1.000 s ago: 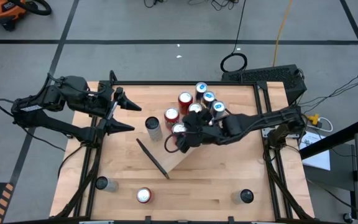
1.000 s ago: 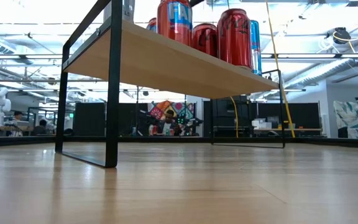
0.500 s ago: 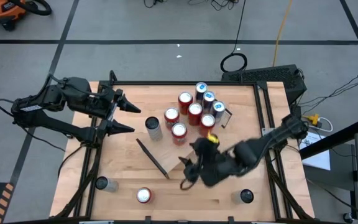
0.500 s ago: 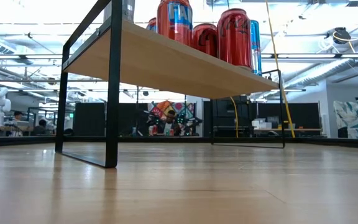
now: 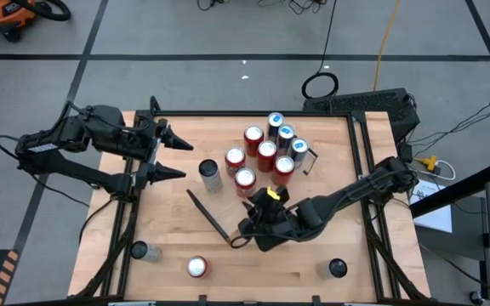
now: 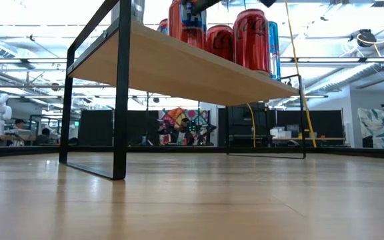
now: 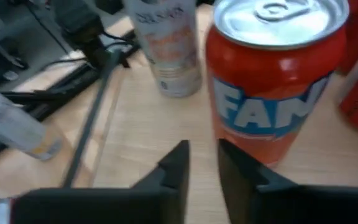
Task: Place canned beverage on shelf
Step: Put the top orange soda can on the shelf, then put the orange soda can on the shelf
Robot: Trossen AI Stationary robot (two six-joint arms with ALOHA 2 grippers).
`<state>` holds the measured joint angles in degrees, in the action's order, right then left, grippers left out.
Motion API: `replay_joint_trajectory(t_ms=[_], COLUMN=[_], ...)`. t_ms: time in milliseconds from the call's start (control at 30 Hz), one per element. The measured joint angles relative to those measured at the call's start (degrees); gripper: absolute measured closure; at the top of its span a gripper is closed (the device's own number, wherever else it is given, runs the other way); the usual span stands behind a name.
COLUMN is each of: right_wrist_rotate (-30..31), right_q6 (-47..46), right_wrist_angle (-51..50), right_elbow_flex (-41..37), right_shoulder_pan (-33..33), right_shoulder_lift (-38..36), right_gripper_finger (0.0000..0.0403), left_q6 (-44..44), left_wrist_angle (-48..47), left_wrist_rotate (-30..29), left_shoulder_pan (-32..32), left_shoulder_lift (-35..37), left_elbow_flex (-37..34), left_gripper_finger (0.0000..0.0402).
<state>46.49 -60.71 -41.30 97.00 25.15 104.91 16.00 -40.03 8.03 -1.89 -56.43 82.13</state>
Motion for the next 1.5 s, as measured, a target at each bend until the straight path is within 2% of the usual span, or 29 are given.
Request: replay_joint_trajectory(t_ms=[133,833,900,1067,1167,1300,1400,1500], right_wrist_rotate=[0.0,-0.5,-2.7,-13.0,-16.4,-16.6,-14.9,-12.1], right_q6=[2.0,4.3,4.4,3.0,0.2,-7.0,-13.1,-14.9], right_wrist_angle=[-1.3,1.2,1.3,1.2,-3.2,-17.7,-28.1,-36.0], right_elbow_flex=[0.0,0.0,0.0,0.0,0.1,0.1,0.0,0.0], right_shoulder_pan=[-1.2,-4.1,-4.1,-2.4,0.3,3.9,5.1,4.5], right_shoulder_lift=[0.0,0.0,-0.3,-4.1,-7.3,-9.9,-11.9,-14.6], right_gripper_finger=[0.0395,0.0399,0.0399,0.0399,0.0401,0.0402,0.0402,0.0402], left_q6=[0.0,-1.4,-1.3,-0.2,0.2,0.2,0.1,0.1], left_wrist_angle=[0.0,0.0,0.0,0.0,0.0,0.0,0.0,0.0], left_wrist_rotate=[-0.4,-1.6,-1.6,-1.5,-1.5,-1.5,-1.5,-1.5], left_shoulder_pan=[0.0,0.0,0.0,0.0,0.0,0.0,0.0,0.0], left_shoulder_lift=[0.0,0.0,0.0,0.0,0.0,0.0,0.0,0.0], left_elbow_flex=[0.0,0.0,0.0,0.0,0.0,0.0,0.0,0.0], left_gripper_finger=[0.0008,0.0008,0.0008,0.0008,0.0008,0.0008,0.0008,0.0008])
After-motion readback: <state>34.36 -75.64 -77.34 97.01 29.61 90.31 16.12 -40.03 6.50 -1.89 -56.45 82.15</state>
